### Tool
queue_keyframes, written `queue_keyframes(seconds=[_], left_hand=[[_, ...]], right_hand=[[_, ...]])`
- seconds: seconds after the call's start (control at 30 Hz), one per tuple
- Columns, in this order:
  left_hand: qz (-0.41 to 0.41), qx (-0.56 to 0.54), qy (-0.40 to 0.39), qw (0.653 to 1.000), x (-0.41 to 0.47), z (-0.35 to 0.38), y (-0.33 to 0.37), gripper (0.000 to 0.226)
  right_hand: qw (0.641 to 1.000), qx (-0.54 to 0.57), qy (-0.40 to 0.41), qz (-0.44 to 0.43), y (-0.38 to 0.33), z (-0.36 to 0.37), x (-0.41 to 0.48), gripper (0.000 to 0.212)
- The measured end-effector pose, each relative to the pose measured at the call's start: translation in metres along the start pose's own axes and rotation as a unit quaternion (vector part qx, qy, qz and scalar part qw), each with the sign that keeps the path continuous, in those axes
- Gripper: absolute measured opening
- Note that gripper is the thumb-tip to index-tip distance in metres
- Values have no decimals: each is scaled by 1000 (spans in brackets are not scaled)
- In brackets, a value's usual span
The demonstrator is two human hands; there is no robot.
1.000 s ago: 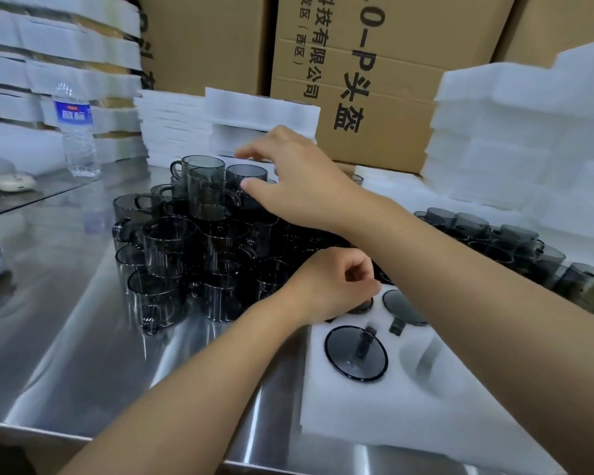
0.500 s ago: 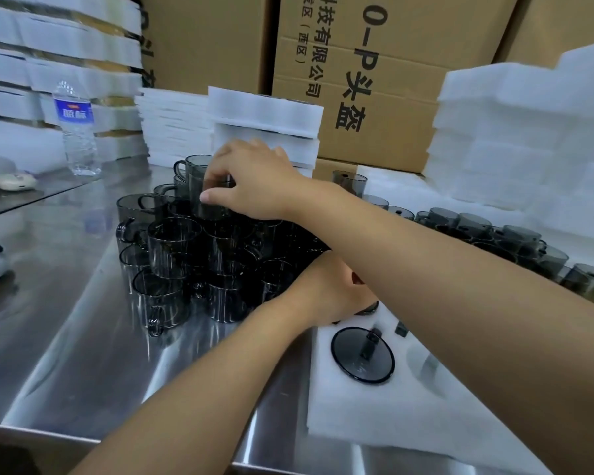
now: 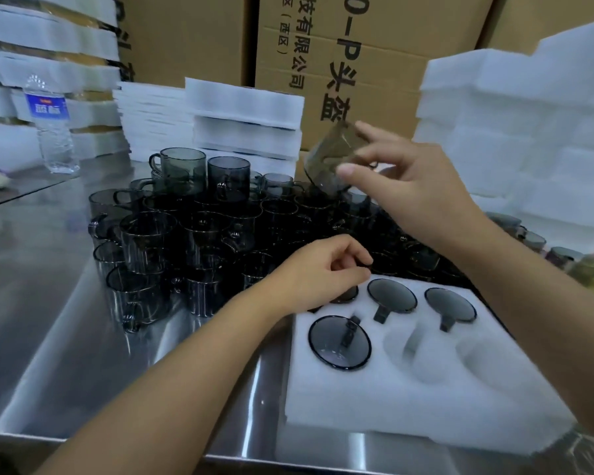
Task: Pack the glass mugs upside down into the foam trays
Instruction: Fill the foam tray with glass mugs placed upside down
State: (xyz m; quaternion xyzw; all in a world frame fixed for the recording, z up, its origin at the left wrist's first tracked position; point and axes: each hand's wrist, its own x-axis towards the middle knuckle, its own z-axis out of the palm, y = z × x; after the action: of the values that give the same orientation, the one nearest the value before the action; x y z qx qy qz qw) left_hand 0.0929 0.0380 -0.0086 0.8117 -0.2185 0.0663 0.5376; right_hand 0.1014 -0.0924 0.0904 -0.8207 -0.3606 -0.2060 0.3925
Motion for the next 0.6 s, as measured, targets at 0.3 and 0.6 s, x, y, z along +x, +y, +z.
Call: queue_keyframes(seconds=[0.3,0.6], left_hand=[[9,-69,4,998,6,-2,-10,68],[11,-100,-22,995,2,-4,-7,92]], right_hand=[[991,-17,129,21,43,16,-59,49],[995,16,92,32,49,20,-64,67]])
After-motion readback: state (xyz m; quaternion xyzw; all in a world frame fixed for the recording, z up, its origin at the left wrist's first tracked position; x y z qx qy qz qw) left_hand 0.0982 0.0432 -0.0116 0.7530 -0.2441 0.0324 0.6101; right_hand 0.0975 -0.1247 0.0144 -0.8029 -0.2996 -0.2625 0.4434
